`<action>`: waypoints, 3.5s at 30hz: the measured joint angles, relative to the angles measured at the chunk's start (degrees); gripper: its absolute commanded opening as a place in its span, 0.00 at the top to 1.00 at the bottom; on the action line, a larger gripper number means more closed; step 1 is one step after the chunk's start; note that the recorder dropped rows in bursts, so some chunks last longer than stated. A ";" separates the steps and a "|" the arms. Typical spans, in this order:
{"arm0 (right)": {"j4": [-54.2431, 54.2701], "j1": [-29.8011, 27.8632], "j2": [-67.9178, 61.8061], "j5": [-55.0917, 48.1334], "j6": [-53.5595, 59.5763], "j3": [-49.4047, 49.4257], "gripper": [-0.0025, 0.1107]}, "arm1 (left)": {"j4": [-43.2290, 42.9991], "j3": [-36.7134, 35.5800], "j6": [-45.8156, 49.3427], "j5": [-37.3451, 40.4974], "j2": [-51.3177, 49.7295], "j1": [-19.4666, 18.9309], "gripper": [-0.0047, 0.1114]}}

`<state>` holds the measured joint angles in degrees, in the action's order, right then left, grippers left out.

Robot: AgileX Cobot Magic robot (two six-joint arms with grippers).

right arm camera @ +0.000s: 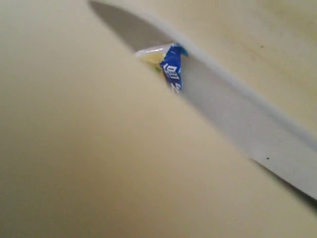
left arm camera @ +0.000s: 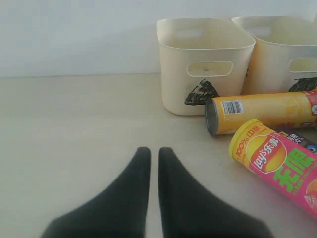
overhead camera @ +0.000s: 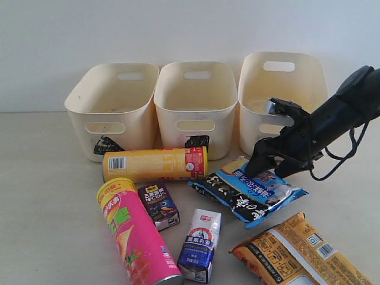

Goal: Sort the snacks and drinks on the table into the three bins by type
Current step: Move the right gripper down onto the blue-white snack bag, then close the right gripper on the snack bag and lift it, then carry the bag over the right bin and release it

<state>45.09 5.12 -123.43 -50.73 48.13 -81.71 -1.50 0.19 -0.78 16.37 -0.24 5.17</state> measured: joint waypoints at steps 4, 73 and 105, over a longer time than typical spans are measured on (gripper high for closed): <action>-2.26 0.00 1.48 0.19 -0.13 0.11 0.28 | 0.00 0.00 0.00 0.00 0.00 0.00 0.91; -7.21 4.98 17.71 2.36 1.97 9.81 0.98 | 0.00 0.00 0.00 0.00 0.00 0.00 0.91; -9.82 -1.73 15.78 19.56 -9.05 -9.57 0.98 | 0.00 0.00 0.00 0.00 0.00 0.00 0.91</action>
<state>35.27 3.39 -107.65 -31.17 39.08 -91.29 -1.50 0.19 -0.78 16.37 -0.24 5.17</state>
